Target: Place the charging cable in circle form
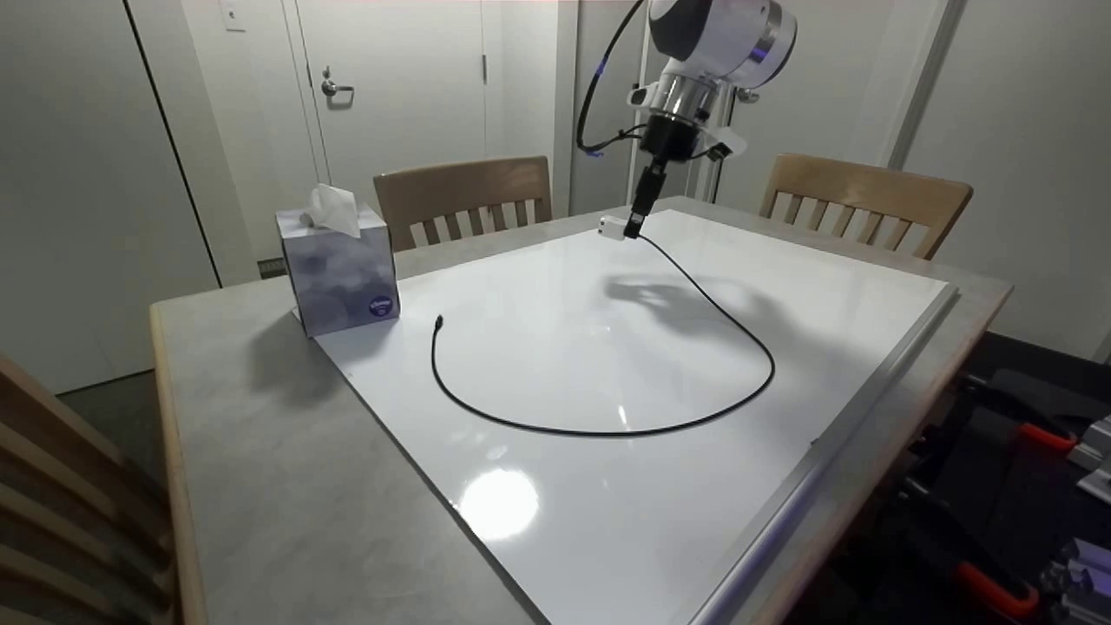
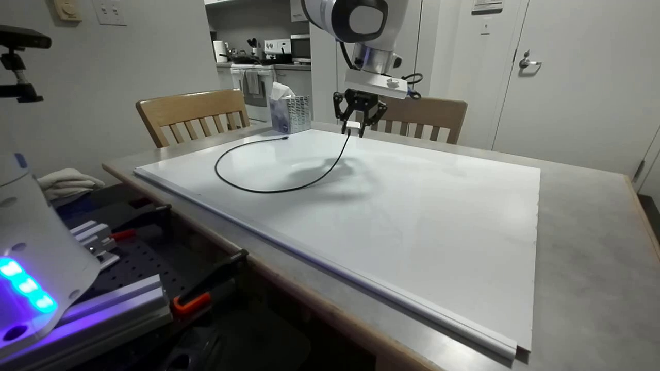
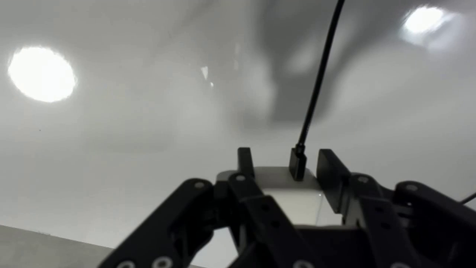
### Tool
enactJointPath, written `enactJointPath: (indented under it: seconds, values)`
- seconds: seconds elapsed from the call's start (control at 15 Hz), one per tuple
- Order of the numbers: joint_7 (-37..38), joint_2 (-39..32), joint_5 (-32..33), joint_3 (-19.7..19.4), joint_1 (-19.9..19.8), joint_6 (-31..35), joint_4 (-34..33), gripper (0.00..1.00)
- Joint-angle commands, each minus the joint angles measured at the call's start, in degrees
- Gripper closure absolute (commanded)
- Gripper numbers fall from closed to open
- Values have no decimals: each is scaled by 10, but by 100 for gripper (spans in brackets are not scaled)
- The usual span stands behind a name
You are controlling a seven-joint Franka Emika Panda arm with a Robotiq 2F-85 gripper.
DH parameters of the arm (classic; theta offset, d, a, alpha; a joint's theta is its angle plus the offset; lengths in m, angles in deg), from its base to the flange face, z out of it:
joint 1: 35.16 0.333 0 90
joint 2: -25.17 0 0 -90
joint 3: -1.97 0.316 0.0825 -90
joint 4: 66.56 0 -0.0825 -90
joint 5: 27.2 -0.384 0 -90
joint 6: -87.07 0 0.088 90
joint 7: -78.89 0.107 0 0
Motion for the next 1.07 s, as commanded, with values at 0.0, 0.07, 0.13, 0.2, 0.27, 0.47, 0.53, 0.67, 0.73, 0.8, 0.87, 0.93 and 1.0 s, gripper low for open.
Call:
enactJointPath:
  seconds: [0.0,0.07,0.13,0.2,0.27,0.47,0.53,0.67,0.73,0.8,0.87,0.93,1.0]
  values:
    - [-5,1,-8,-12,11,-3,-1,53]
    - [-26,-4,-2,-5,11,-7,-8,78]
    - [-49,-7,10,-2,16,-13,-10,78]
    - [-79,-7,14,5,16,-16,-7,78]
    - [-101,-5,14,10,20,-12,4,78]
    - [-194,3,0,30,16,-2,31,78]
    - [-142,-2,-1,9,33,-7,12,53]
    - [-171,-2,-2,14,34,-7,20,53]
    - [-176,-2,-2,14,34,-7,21,53]
    - [-179,-2,-2,14,34,-7,22,53]
    - [-180,-2,-2,14,33,-7,22,78]
    - [-189,-4,23,10,45,-28,12,78]
    - [-199,-4,53,5,58,-47,8,78]
